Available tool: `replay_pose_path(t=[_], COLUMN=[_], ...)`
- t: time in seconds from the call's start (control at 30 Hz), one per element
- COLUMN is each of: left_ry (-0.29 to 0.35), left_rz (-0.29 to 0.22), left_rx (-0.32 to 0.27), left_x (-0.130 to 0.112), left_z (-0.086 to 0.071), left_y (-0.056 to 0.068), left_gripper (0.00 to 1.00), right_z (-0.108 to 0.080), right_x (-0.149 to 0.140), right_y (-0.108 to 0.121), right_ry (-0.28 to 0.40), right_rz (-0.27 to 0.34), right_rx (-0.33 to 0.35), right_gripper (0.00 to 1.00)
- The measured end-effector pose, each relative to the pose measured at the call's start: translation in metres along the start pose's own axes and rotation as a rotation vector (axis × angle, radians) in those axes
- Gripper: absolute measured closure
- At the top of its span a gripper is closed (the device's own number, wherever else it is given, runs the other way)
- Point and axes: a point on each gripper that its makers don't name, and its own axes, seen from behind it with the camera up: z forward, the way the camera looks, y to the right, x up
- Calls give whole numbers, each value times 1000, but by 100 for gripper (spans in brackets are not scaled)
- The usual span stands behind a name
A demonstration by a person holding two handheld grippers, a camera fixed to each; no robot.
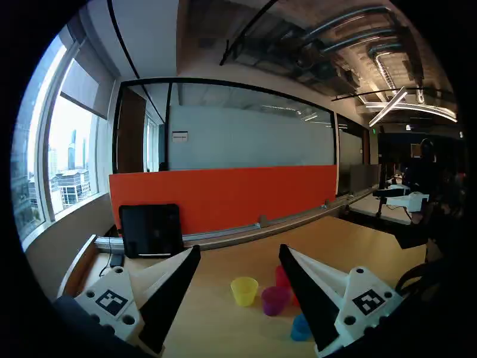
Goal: Pour water
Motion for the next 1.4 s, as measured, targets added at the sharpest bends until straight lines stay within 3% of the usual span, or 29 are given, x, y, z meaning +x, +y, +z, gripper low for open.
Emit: replay_pose_path(t=[0.37,1.03,1.4], left_ry=[-52,-159,-197], left_rz=[48,50,63], left_rx=[-88,-192,-275], left_x=[-26,-91,-116], left_z=[2,9,7], left_y=[24,46,66], left_gripper=[2,2,1], right_z=[-1,-2,-7], right_x=[-11,-66,-98], right_y=[-16,-36,-46], right_ry=[-37,-153,-223], right_rz=[6,-66,-99], right_rx=[96,197,251], right_gripper=[0,1,0])
